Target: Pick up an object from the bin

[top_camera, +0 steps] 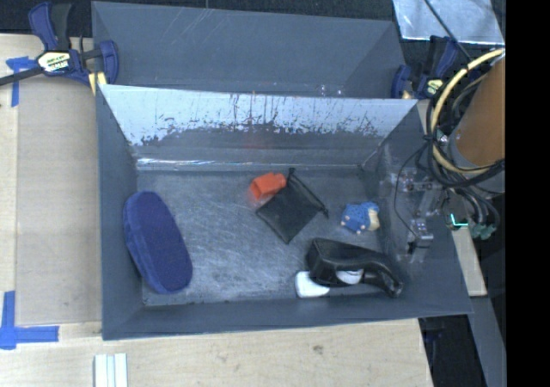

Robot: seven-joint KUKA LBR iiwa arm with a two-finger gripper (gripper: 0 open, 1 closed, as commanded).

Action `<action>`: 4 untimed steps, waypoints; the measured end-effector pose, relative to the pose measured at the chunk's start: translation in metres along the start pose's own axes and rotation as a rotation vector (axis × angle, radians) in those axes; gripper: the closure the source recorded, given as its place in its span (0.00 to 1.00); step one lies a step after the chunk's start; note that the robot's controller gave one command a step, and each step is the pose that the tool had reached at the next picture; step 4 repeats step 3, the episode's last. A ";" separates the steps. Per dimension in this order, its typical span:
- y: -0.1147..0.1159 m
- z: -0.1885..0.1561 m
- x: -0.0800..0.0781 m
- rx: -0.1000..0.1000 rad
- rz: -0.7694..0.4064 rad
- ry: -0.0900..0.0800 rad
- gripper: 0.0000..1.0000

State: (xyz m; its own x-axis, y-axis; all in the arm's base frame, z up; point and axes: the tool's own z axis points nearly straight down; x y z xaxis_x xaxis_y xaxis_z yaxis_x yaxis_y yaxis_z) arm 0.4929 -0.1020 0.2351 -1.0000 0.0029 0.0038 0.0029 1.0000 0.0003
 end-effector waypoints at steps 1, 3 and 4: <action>-0.017 0.168 -0.003 -0.001 -0.275 -0.001 0.00; -0.003 0.021 -0.018 0.004 -0.358 -0.011 1.00; -0.003 0.021 -0.018 0.004 -0.358 -0.011 1.00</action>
Offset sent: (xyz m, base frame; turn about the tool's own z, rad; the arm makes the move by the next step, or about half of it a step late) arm 0.0029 -0.0167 -0.1651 -0.2756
